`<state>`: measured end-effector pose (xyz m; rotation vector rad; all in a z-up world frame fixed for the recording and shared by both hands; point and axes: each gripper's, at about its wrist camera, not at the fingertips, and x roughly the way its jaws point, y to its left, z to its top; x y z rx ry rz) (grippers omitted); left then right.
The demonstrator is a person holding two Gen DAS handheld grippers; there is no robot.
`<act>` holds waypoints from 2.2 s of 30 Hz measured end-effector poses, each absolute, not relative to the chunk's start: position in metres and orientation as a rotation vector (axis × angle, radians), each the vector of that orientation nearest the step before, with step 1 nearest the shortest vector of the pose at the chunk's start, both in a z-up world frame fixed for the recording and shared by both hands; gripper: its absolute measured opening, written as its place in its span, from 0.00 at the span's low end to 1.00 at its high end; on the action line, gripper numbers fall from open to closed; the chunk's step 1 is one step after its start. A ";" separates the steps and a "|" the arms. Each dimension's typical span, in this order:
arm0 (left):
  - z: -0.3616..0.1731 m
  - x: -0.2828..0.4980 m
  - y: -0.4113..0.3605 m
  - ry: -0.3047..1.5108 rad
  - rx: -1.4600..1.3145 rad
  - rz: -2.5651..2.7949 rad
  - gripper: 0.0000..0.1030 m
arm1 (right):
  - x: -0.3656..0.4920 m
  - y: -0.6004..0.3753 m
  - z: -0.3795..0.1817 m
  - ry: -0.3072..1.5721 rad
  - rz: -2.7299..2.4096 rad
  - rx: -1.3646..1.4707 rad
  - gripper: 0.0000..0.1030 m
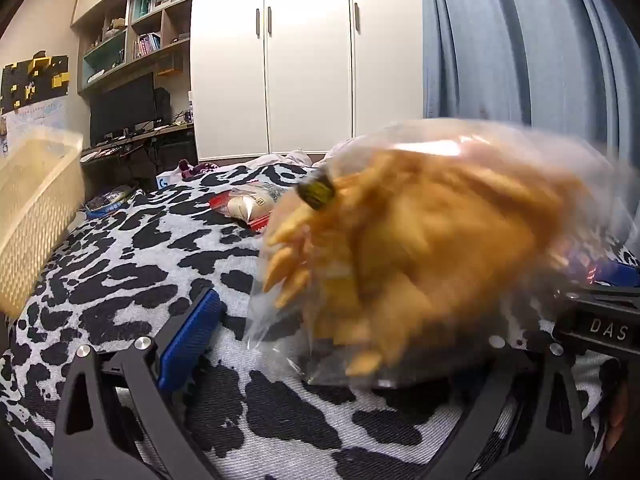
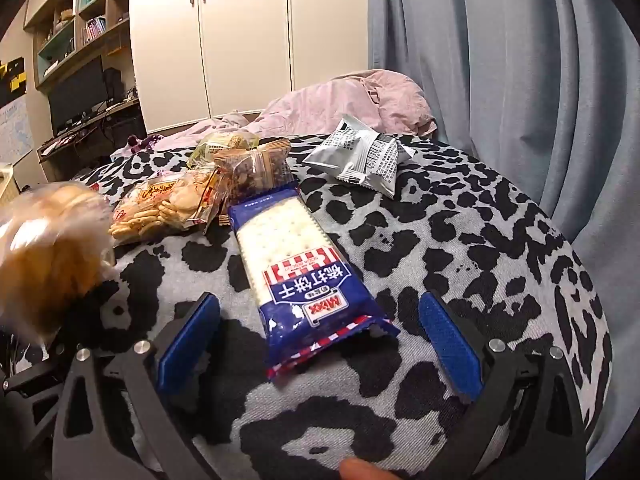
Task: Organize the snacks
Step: 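Hold the clear bag of orange cracker chips in the left gripper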
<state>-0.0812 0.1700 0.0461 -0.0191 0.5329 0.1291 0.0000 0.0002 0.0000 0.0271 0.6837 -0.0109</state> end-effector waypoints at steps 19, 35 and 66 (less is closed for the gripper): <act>0.045 -0.083 0.171 0.518 -0.019 0.130 0.98 | 0.000 0.000 0.000 0.679 -0.010 0.029 0.95; 0.044 -0.090 0.165 0.485 -0.013 0.138 0.98 | -0.002 0.004 0.002 0.671 -0.012 0.028 0.95; 0.062 -0.081 0.161 0.699 -0.004 0.069 0.98 | -0.008 -0.002 0.003 0.682 -0.008 0.023 0.95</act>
